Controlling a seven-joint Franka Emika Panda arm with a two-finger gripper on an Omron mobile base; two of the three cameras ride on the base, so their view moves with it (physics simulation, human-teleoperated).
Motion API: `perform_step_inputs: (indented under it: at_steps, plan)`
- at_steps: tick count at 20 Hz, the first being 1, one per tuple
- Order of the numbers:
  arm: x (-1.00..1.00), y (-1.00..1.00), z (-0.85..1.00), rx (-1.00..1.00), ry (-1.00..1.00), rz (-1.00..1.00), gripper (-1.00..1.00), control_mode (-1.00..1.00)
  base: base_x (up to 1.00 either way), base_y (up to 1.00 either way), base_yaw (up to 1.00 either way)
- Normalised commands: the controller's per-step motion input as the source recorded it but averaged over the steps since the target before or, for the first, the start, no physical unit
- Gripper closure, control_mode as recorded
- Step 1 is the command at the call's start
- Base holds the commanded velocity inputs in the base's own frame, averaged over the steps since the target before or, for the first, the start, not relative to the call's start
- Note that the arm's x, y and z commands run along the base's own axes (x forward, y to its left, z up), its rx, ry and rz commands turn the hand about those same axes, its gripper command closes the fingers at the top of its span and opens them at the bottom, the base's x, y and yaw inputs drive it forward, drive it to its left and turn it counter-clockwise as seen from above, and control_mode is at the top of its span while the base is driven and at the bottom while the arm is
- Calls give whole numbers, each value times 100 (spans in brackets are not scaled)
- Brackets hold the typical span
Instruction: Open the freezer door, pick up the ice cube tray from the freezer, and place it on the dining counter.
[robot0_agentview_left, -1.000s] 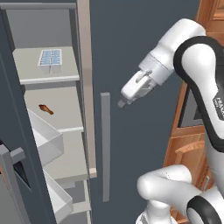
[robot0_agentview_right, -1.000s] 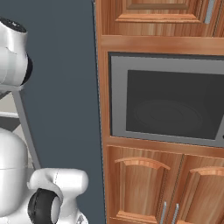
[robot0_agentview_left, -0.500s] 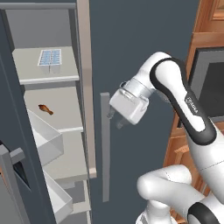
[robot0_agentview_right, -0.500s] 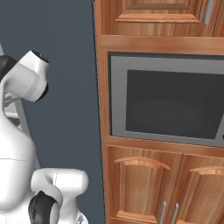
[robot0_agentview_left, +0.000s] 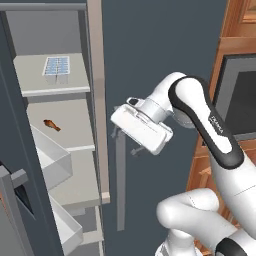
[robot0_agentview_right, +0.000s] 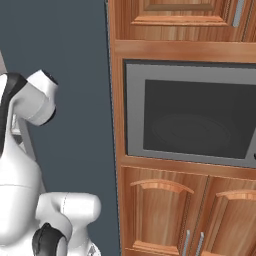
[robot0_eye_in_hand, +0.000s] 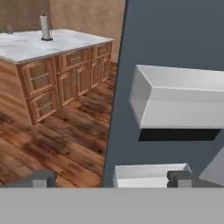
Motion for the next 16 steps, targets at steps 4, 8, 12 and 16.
perform_step_inputs:
  at_steps: [4, 8, 12, 16]
  plan:
    - [1, 51, 0, 31, -24, 13, -100, -100, 0, 0, 0]
    - [6, 62, 4, 22, -5, 0, -100, -100, 0, 0, 0]
    - [28, 56, 1, 14, 0, 0, -100, -100, 0, 0, 0]
    - [29, 77, 0, 3, 0, 0, -100, -100, 0, 0, 0]
